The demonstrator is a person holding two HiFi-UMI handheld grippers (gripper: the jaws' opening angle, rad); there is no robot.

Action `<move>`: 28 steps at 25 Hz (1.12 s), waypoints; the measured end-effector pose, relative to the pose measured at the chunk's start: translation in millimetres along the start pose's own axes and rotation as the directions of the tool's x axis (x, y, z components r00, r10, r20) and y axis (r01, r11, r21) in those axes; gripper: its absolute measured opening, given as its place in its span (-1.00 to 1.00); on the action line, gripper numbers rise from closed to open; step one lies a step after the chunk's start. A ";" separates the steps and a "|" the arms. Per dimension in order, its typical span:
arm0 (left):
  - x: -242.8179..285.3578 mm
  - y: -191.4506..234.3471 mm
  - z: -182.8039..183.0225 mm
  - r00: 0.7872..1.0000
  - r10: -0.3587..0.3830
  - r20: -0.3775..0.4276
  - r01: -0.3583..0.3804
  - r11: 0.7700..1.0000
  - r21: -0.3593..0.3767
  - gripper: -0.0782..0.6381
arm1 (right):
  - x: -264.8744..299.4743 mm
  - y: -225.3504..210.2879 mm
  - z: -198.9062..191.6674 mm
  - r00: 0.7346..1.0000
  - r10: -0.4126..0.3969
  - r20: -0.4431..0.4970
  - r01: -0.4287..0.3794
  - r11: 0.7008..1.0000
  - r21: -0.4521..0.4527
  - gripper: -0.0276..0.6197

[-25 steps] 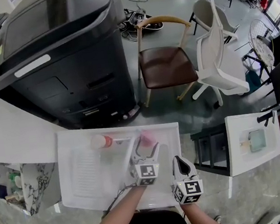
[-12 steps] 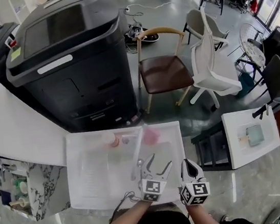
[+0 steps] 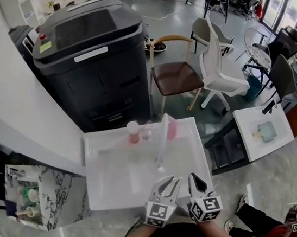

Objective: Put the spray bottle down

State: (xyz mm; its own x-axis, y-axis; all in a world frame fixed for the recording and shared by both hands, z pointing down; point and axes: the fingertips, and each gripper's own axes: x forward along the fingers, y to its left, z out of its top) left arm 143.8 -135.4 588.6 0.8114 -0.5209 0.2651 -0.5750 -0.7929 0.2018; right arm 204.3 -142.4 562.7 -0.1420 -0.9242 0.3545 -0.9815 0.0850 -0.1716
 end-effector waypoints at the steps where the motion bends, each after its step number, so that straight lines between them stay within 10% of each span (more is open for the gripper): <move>1: -21.7 1.5 -0.4 1.000 0.002 0.006 -0.002 1.000 -0.024 -0.58 | -6.3 17.8 -2.5 1.000 0.017 0.005 -0.017 1.000 -0.008 -0.92; 13: -212.0 43.0 -3.4 0.972 0.225 0.067 -0.224 0.974 -0.020 -0.70 | -51.8 177.1 -34.2 0.987 0.161 0.011 -0.159 0.982 -0.105 -0.92; 28: -265.8 69.8 -4.7 0.950 0.289 0.120 -0.281 0.956 -0.080 -0.70 | -68.0 244.3 -30.1 0.972 0.227 0.052 -0.215 0.961 -0.177 -0.92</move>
State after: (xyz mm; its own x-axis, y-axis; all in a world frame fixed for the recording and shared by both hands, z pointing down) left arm -112.5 -50.7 536.6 0.6173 -0.7617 0.1970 -0.7861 -0.5868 0.1941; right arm -29.7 -47.6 524.3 -0.3545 -0.8987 0.2582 -0.9349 0.3461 -0.0788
